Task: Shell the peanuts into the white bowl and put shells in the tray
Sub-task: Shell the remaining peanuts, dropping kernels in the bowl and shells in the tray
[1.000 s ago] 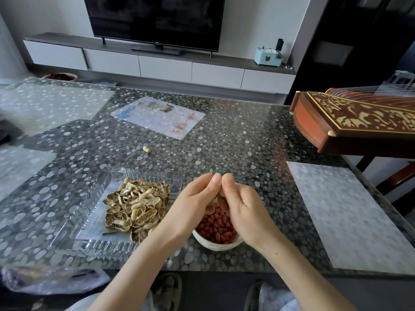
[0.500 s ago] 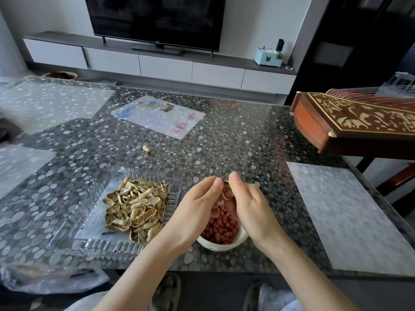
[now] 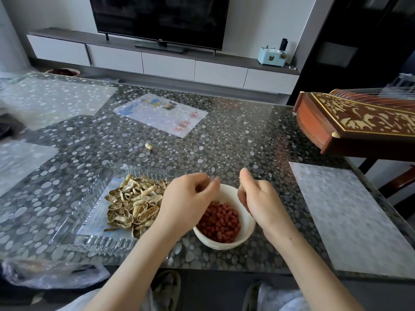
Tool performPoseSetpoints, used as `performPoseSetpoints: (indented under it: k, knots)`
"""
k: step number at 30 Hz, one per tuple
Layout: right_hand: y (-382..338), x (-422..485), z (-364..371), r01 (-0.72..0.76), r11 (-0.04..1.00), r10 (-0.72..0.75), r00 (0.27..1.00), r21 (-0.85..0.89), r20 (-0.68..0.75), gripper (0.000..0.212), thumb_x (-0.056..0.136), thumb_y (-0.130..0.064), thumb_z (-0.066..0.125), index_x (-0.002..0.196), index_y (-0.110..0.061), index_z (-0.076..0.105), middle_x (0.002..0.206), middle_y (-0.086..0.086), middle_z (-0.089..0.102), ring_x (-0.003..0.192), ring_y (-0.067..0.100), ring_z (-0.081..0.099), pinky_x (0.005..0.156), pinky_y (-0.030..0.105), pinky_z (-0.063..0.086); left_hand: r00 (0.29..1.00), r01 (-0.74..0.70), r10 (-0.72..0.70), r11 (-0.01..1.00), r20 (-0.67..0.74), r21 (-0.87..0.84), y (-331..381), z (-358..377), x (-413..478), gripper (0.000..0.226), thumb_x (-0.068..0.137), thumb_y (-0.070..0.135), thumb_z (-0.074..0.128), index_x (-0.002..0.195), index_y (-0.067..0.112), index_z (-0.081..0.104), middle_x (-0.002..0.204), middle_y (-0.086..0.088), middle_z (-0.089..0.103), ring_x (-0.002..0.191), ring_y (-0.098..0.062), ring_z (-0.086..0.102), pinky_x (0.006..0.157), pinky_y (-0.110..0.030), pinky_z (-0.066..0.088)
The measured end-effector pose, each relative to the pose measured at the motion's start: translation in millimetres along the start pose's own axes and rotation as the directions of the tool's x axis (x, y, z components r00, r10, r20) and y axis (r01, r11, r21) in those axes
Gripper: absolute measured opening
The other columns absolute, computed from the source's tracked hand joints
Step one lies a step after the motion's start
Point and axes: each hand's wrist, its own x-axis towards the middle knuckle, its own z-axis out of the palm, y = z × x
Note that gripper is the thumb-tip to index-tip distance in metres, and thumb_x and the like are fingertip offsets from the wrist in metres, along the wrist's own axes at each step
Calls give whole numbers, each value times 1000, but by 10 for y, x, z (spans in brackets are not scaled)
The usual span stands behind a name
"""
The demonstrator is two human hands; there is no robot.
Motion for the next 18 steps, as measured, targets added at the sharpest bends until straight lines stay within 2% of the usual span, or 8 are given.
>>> performPoseSetpoints:
  k: [3,5,7,9,11,14,16,18]
  knots:
    - [7,4,24,31,999,-31,1000,-7,5,62,100,-47,31,51,-10,36,41,-8,34,40,7,34,53,25,32,999,18,-18,1000,-41,3,-34,-80,34,43,88,32,57,64,-3,53,50,-1,39,45,-8,30,45,-21,23]
    - [-7,3,50,67,998,-67,998,-2,13,62,99,-47,31,53,-9,41,44,-6,38,43,7,38,53,23,35,994,79,-81,996,-69,-27,-88,-183,62,41,88,29,57,64,-5,52,47,1,35,42,-8,26,43,-20,22]
    - [-50,1,116,159,987,-159,986,1,44,59,99,-47,32,53,-12,48,45,-8,44,45,4,43,54,20,38,977,173,-175,985,-121,-27,-201,-341,102,40,87,27,55,65,-7,51,48,-1,34,44,-12,27,48,-24,24]
    - [-116,3,241,298,953,-293,951,-48,98,56,96,-48,33,59,-11,52,48,-5,48,46,8,45,52,27,38,943,274,-263,962,-203,24,-342,-544,136,38,85,26,54,64,-4,52,50,-4,37,43,-14,32,52,-27,26]
    - [-162,20,396,434,886,-413,899,-161,149,54,95,-49,33,65,-9,53,53,2,51,49,15,48,52,33,37,904,364,-333,928,-268,75,-476,-710,163,34,83,25,55,58,3,51,49,-4,37,44,-16,34,52,-27,26]
    - [-217,59,662,566,762,-520,824,-313,224,43,98,-43,41,63,-18,44,53,-5,45,49,14,44,49,32,32,867,447,-393,885,-306,131,-624,-862,176,30,81,26,55,57,10,49,52,-6,40,51,-20,34,53,-27,27]
    - [-255,92,832,637,670,-581,769,-380,265,37,96,-42,49,70,-16,55,60,-6,53,55,13,47,52,28,31,865,464,-405,870,-296,168,-712,-904,174,34,84,32,56,62,6,56,55,-8,46,52,-20,39,54,-27,30]
    - [-343,116,939,669,607,-594,740,-429,315,31,92,-46,56,87,-18,70,74,-4,63,67,14,56,58,27,37,870,463,-404,866,-283,188,-762,-924,168,44,86,38,55,69,-3,62,58,-13,56,52,-21,44,54,-27,33]
